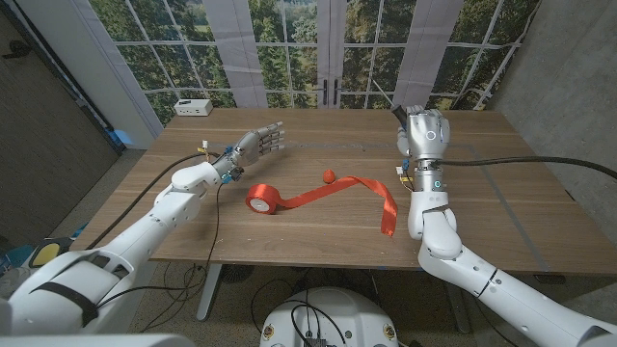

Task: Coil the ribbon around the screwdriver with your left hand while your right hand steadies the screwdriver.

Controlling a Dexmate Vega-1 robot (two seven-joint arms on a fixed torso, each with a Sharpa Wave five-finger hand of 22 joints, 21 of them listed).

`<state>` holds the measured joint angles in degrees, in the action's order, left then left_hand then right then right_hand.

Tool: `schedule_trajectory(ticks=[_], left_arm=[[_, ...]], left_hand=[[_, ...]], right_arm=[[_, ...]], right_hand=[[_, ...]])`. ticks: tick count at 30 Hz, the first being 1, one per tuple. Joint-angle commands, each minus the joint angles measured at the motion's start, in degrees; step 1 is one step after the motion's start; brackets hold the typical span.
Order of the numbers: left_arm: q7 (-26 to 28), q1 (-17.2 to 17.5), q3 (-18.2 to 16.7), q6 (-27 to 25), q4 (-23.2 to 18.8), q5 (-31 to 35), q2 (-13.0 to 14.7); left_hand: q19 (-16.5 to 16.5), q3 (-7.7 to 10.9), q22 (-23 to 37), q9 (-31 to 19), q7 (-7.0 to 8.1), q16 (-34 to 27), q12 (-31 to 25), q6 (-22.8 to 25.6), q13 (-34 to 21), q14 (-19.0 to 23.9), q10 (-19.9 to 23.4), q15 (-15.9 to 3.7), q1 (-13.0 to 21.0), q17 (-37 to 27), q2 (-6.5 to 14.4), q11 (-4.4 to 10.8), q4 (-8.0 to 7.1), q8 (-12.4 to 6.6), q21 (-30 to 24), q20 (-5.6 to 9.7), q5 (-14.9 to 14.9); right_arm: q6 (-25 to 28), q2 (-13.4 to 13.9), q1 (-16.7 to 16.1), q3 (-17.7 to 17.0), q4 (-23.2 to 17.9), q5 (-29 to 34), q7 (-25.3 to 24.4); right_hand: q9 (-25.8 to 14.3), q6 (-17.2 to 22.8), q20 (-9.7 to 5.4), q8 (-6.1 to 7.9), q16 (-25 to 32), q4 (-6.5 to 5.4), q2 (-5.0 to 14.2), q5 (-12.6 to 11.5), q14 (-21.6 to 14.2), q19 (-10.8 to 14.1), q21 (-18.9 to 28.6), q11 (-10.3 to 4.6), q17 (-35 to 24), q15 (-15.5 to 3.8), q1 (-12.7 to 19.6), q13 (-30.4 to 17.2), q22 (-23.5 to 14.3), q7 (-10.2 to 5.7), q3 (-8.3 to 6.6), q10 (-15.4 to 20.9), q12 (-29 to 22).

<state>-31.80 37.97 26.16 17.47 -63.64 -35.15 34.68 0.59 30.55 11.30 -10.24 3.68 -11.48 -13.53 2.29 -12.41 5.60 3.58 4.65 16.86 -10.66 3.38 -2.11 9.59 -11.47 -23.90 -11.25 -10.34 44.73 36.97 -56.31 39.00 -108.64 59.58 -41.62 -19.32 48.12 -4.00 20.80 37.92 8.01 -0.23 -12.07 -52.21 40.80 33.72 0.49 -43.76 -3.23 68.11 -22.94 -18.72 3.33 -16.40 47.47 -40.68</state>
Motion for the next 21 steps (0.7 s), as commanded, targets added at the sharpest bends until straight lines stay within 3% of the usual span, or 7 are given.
schedule_trajectory(ticks=[1,5,21], left_arm=[[2.75,4.25,0.36,-3.81,-13.31,4.04,9.99],[2.62,5.80,-0.31,-3.86,-15.86,3.91,12.47],[4.02,12.07,-4.24,-4.77,-25.86,4.49,22.87]], left_hand=[[0.05,-0.12,0.11,-0.40,-0.61,-0.20,-0.20,0.94,-0.17,0.79,0.56,-0.61,0.85,-0.03,-1.64,0.54,0.67,-0.60,0.14,-0.30,0.09],[0.36,-0.36,0.06,-0.43,-0.90,-0.36,-0.49,1.61,-0.21,1.39,1.30,-0.89,1.79,-0.03,-2.76,0.50,0.87,-0.84,0.19,-0.56,-0.07],[1.06,-2.23,-0.04,-0.49,-1.66,-0.47,-0.99,3.93,-0.24,2.31,3.05,-1.23,4.02,-0.10,-7.82,0.49,0.76,-1.42,0.52,-0.68,-0.93]], right_arm=[[-3.19,1.92,0.96,1.18,0.81,1.13,-0.37],[-2.57,2.38,1.87,2.55,1.18,3.92,2.10],[-2.35,-0.36,2.39,3.73,3.09,5.52,1.54]], right_hand=[[0.01,8.96,-7.83,0.09,-0.55,-0.21,7.29,-0.52,-3.94,-0.33,0.78,-3.99,-0.19,-9.89,7.32,-5.40,-0.19,-8.84,0.33,3.75,0.28],[0.24,9.40,-7.74,0.00,-1.14,-0.24,7.23,-0.60,-4.52,0.22,1.74,-4.04,-0.16,-9.95,7.49,-4.60,-0.33,-8.82,0.61,4.57,0.56],[1.14,10.30,-7.90,-0.67,-3.18,-0.33,6.67,-0.86,-6.58,0.69,4.46,-3.96,0.22,-9.96,7.86,-2.70,-0.78,-9.21,1.75,5.72,1.59]])
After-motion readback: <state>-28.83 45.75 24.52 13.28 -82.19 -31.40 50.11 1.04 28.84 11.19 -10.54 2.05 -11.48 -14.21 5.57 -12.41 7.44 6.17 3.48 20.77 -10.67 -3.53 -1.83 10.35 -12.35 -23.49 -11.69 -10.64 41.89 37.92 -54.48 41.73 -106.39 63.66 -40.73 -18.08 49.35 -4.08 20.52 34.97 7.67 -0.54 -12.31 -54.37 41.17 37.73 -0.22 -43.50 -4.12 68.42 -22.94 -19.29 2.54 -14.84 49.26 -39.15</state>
